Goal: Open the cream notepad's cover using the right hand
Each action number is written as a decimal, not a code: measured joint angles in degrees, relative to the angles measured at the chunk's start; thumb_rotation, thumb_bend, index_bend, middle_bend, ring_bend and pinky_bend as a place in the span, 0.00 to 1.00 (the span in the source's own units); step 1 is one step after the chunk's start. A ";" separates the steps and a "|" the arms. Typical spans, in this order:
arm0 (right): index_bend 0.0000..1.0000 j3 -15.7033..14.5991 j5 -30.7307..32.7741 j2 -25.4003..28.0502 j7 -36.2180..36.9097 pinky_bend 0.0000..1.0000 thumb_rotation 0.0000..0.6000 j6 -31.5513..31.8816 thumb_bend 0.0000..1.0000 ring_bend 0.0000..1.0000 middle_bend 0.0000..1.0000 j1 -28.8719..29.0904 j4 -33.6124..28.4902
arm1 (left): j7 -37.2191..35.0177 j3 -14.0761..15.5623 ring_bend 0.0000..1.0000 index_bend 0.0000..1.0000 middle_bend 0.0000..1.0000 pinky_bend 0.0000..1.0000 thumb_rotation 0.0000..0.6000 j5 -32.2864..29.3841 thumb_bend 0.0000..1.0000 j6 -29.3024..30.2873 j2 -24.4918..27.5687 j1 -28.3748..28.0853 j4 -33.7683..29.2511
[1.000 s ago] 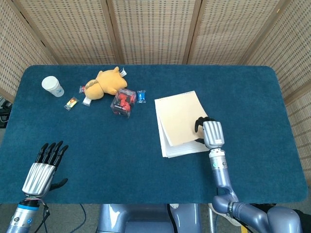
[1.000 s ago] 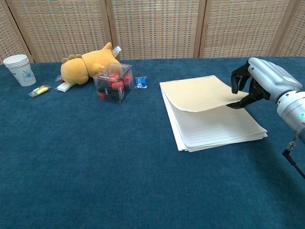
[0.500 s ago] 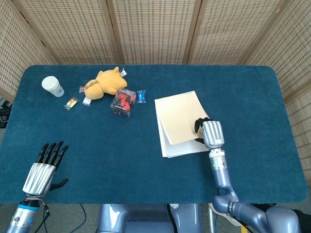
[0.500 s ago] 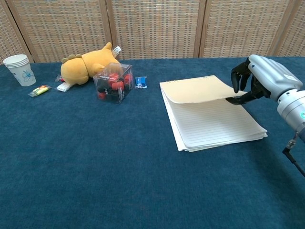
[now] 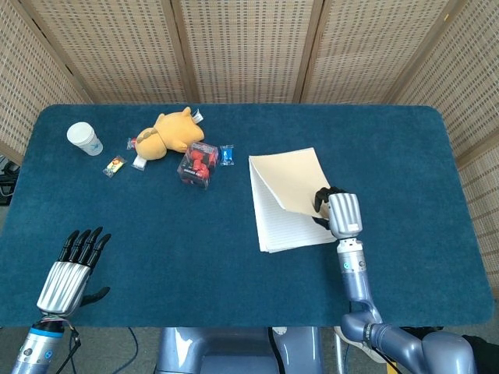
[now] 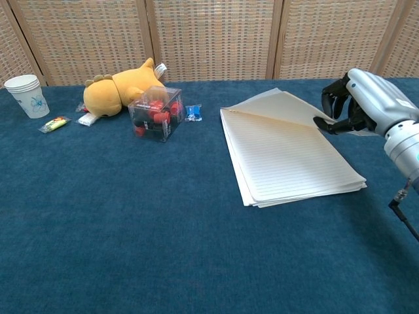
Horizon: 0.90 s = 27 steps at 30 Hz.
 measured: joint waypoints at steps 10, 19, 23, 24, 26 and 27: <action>0.78 -1.03 -1.02 0.81 0.66 0.70 1.00 1.10 0.62 0.60 0.74 -0.74 -1.49 | 0.17 0.04 0.00 0.00 0.00 0.00 1.00 -0.15 0.00 -0.31 -0.10 -0.10 0.12; 0.79 -5.35 -5.00 2.89 3.11 0.71 1.00 5.88 0.62 0.61 0.74 -4.40 -3.96 | 0.54 0.24 0.00 0.00 0.00 0.00 1.00 0.30 0.00 -0.10 -0.18 -0.03 0.02; 0.79 -6.84 -6.43 3.83 4.55 0.71 1.00 7.29 0.62 0.61 0.74 -5.83 -4.20 | 0.75 0.32 0.00 0.00 0.00 0.00 1.00 0.46 0.00 -0.04 -0.28 0.00 -0.01; 0.79 -7.04 -6.66 3.99 4.74 0.71 1.00 7.47 0.62 0.61 0.74 -6.03 -4.30 | 0.83 0.34 0.00 0.00 0.00 0.00 1.00 0.48 0.00 -0.04 -0.30 0.01 -0.01; 0.78 -7.52 -7.26 4.31 4.88 0.71 1.00 7.98 0.62 0.61 0.74 -6.43 -4.57 | 0.97 0.35 0.00 0.00 0.00 0.00 1.00 0.49 0.00 -0.09 -0.36 0.00 -0.04; 0.78 -7.69 -7.46 4.40 4.92 0.71 1.00 8.19 0.62 0.61 0.74 -6.58 -4.72 | 0.98 0.34 0.00 0.00 0.00 0.00 1.00 0.47 0.00 -0.10 -0.37 -0.01 -0.07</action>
